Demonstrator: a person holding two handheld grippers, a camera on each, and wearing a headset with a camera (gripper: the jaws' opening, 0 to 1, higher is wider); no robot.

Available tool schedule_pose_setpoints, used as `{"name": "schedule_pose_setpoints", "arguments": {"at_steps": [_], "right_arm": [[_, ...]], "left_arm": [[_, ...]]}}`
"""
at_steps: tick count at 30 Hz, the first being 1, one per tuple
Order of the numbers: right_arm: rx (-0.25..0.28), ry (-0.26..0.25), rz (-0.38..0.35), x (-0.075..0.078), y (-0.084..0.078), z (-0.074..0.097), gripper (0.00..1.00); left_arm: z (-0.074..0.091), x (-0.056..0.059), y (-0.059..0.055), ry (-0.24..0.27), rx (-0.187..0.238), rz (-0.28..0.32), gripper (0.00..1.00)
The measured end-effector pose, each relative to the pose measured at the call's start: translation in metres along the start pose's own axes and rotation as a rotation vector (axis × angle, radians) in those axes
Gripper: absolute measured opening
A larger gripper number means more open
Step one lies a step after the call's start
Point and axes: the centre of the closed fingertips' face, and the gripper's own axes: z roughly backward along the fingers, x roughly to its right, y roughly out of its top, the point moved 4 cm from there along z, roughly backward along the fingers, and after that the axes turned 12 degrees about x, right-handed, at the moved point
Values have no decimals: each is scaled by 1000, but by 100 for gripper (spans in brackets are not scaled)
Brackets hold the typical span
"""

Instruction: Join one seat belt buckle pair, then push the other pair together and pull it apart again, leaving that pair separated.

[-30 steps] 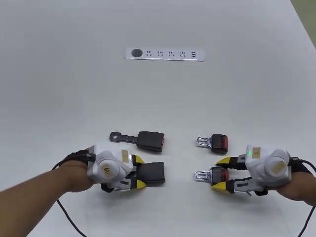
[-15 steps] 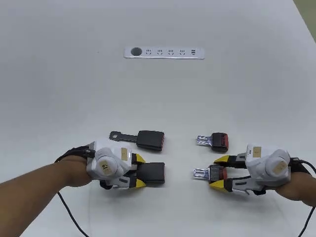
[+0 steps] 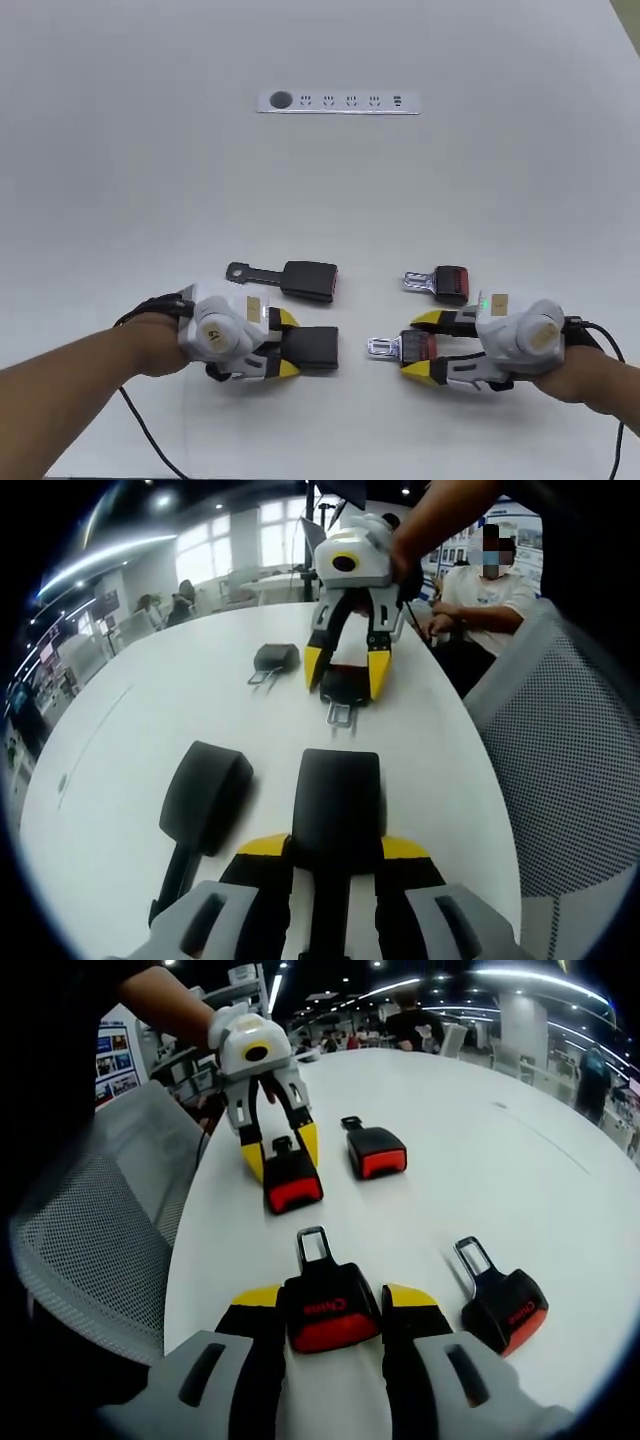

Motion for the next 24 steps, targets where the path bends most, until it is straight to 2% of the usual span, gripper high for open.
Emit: {"name": "schedule_pose_setpoints", "arguments": {"at_steps": [9, 19, 24], "right_arm": [[24, 10, -3, -3, 6, -16, 37], [36, 40, 37, -14, 14, -43, 37], [38, 49, 32, -19, 15, -50, 37]], "left_arm": [[-1, -1, -1, -6, -5, 5, 33], [0, -1, -1, -16, -15, 3, 33], [-1, -2, -1, -17, -19, 1, 33]]}}
